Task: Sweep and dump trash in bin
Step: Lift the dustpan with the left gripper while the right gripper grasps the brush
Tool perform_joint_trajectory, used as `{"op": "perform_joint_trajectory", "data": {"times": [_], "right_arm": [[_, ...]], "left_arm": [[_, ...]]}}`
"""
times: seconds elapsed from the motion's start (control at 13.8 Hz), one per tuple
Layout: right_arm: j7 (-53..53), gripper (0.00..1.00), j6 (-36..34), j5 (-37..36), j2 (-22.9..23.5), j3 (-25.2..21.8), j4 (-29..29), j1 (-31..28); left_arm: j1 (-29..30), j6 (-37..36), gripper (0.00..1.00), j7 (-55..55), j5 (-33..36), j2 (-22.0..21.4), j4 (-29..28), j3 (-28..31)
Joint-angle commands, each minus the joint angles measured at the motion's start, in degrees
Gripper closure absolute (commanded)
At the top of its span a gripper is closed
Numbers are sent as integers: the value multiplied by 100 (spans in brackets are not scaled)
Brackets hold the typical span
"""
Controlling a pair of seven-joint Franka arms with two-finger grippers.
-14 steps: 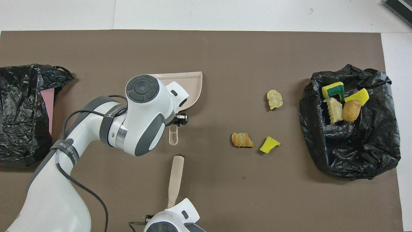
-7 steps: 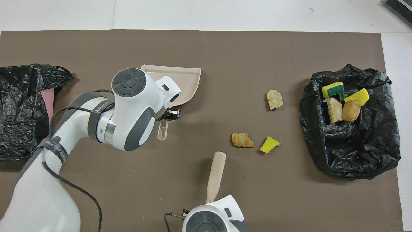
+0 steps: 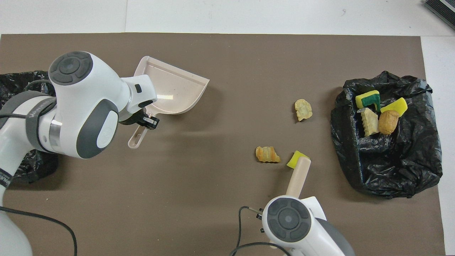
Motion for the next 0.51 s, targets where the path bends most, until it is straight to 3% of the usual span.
{"op": "perform_joint_trajectory", "data": {"times": [0.0,0.29,0.43], "right_arm": [[-485,100,146,-120,-94,74,-305,-617],[-601,100,681,-120,-50,83,-753,-707],[-627,100,753,-102,47,83,-745,-707]], "left_arm": [[299,-428,100,1071,45,-220,-56,-38],[669,-648,100,3146,45,-299,-136,-38],[591,-798,100,3927,577,-334,-136,-38]]}}
